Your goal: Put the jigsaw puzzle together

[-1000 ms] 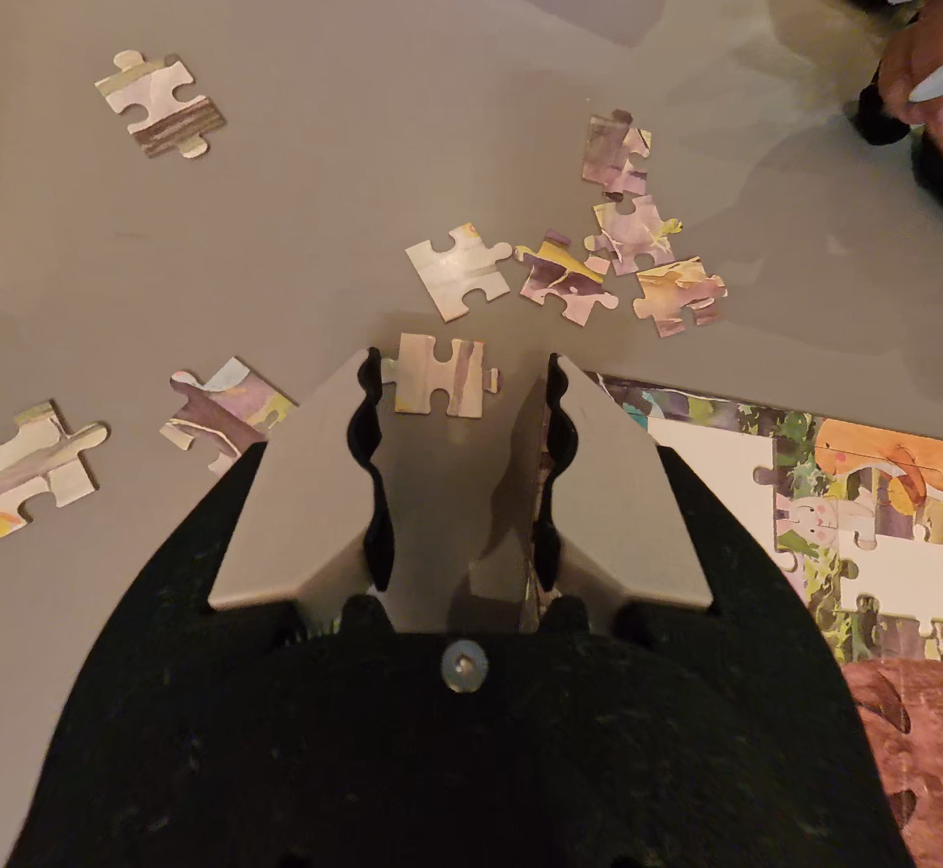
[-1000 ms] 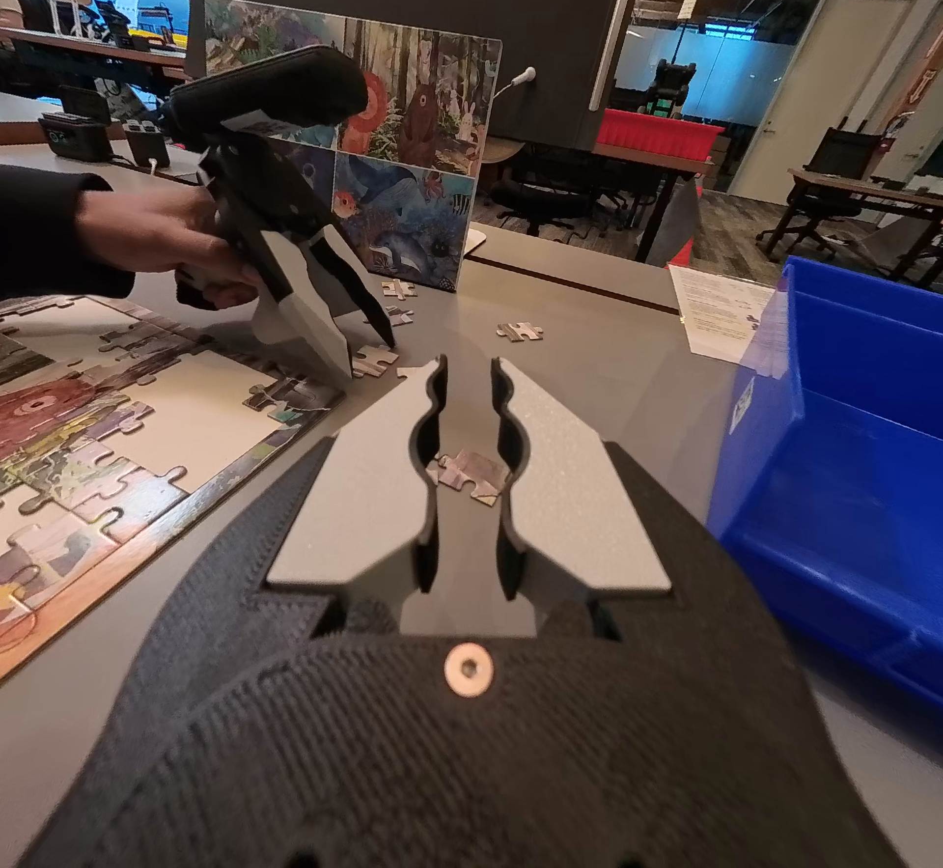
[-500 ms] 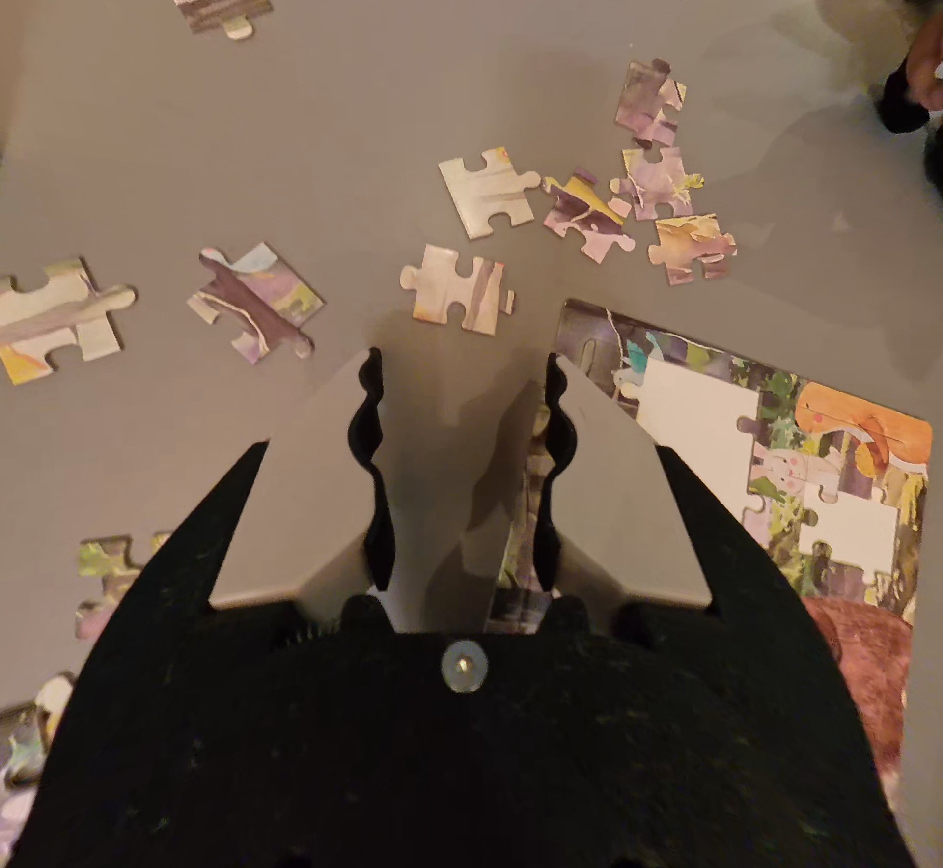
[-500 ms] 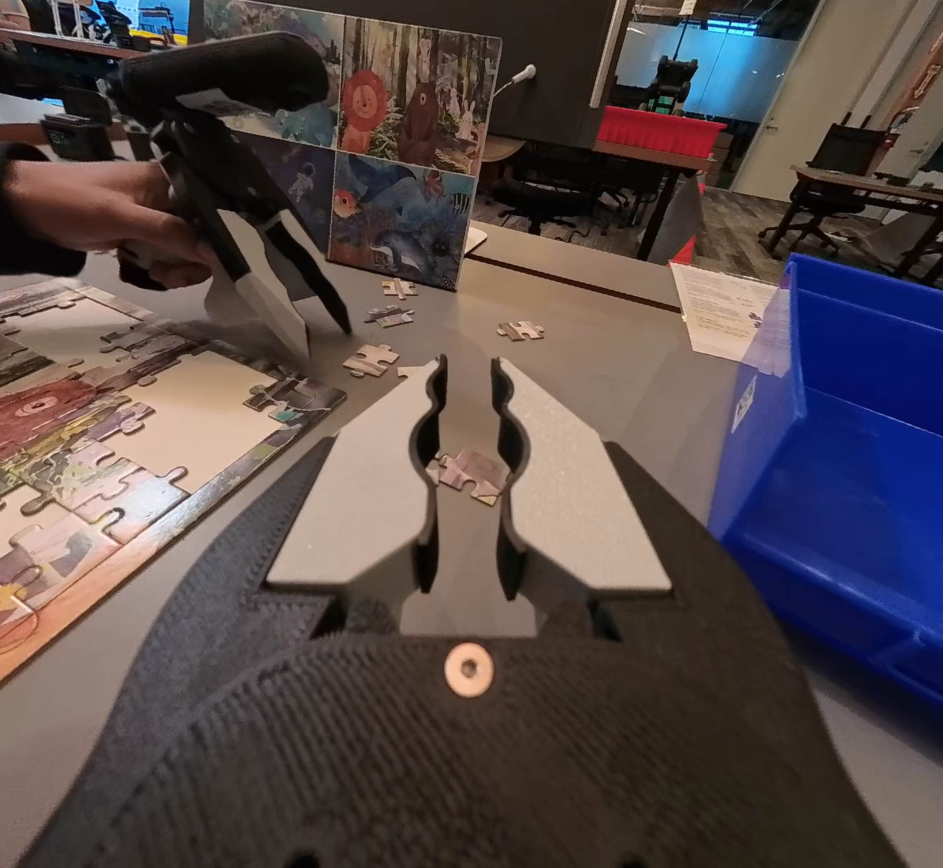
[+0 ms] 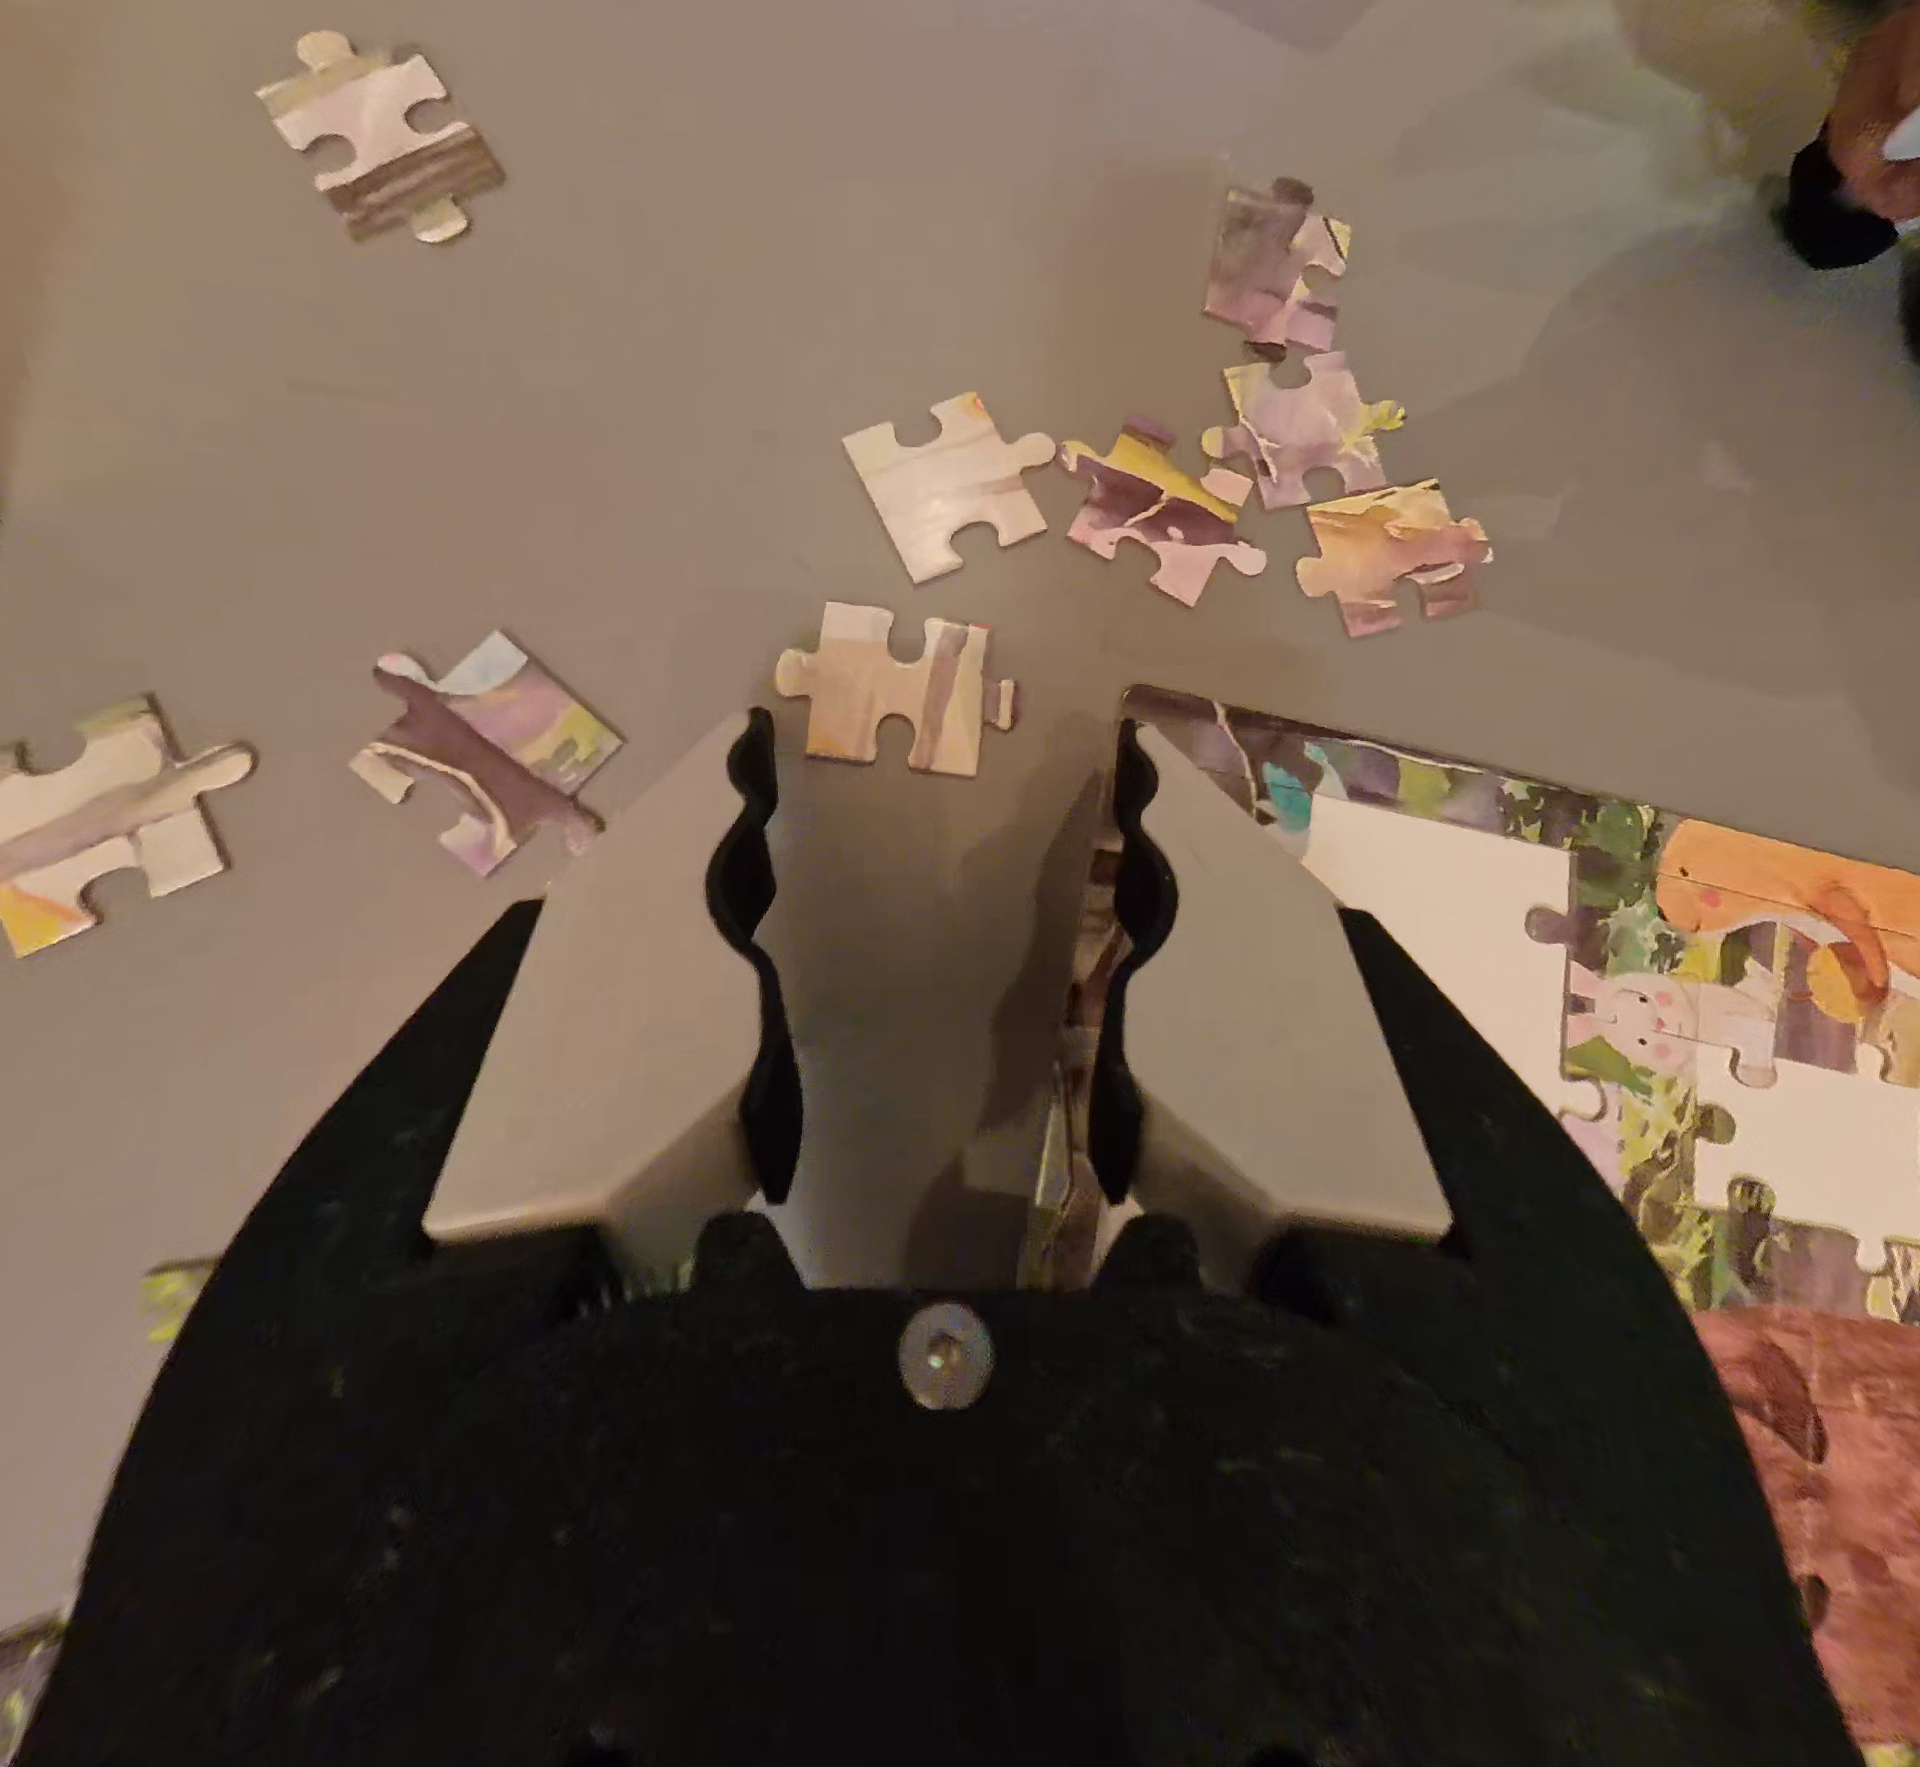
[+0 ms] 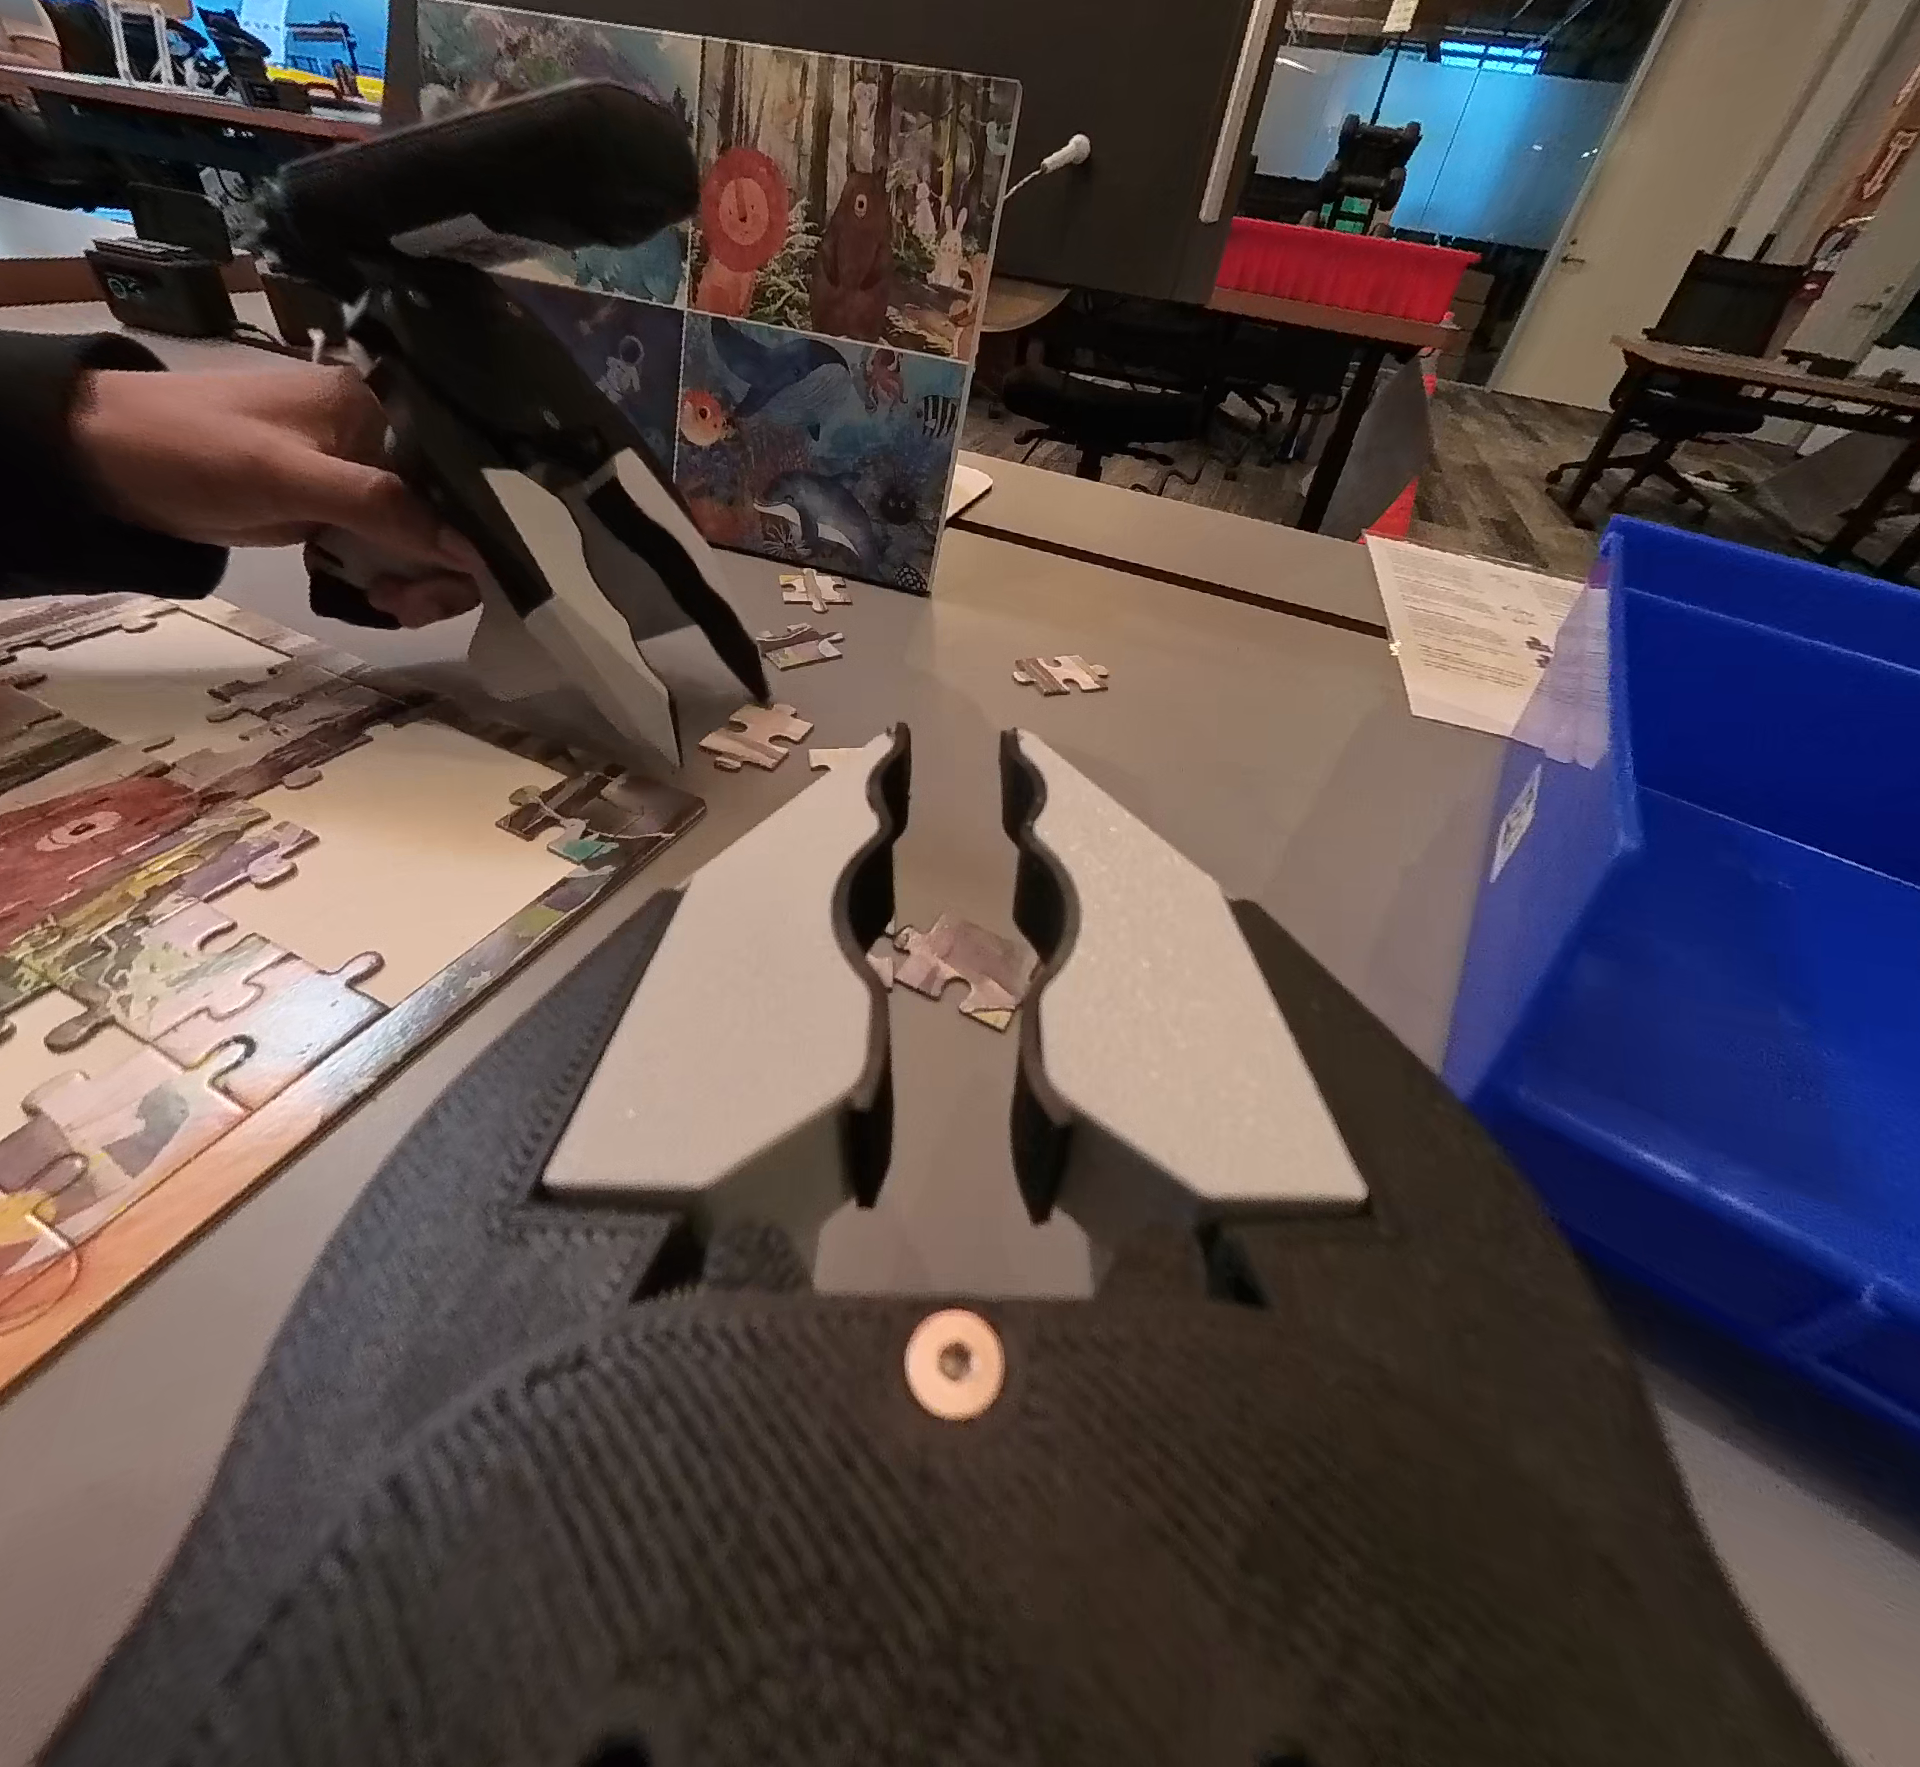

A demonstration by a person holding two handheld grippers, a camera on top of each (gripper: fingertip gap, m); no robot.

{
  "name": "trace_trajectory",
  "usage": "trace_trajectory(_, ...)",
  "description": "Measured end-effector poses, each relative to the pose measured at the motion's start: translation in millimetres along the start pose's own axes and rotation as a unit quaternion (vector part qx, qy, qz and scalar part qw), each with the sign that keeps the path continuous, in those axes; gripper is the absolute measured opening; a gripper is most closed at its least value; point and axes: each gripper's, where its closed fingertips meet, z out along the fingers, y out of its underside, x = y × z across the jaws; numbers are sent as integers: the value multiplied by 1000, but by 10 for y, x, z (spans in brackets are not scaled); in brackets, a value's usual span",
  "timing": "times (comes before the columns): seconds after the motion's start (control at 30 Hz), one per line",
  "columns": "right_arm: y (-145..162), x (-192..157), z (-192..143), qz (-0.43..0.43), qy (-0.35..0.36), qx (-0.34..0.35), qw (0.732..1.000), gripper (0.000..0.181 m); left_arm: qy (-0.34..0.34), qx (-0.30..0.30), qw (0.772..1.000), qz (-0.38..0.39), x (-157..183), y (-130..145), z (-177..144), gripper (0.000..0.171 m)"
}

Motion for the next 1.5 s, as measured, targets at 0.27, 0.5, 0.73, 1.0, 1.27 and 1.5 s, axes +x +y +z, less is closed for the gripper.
trace_trajectory(0.27,-8,1,-4,2,-1,3,1000,15,97,-28,985,-139,371,48,-94,59)
trace_trajectory(0.5,-14,-2,-8,0,0,5,1000,15,47,16,998,-48,136,-80,-177,57)
trace_trajectory(0.73,-23,3,-16,1,1,9,1000,15,17,-36,983,178,37,3,63,50)
trace_trajectory(1.0,-16,4,-11,3,-1,6,1000,15,69,-50,981,173,137,-43,151,36)
trace_trajectory(1.27,-17,6,-13,4,-1,7,1000,15,75,-53,981,173,136,-41,149,20)
trace_trajectory(1.5,-16,9,-12,5,-1,6,1000,15,36,-30,983,176,23,-81,-55,20)
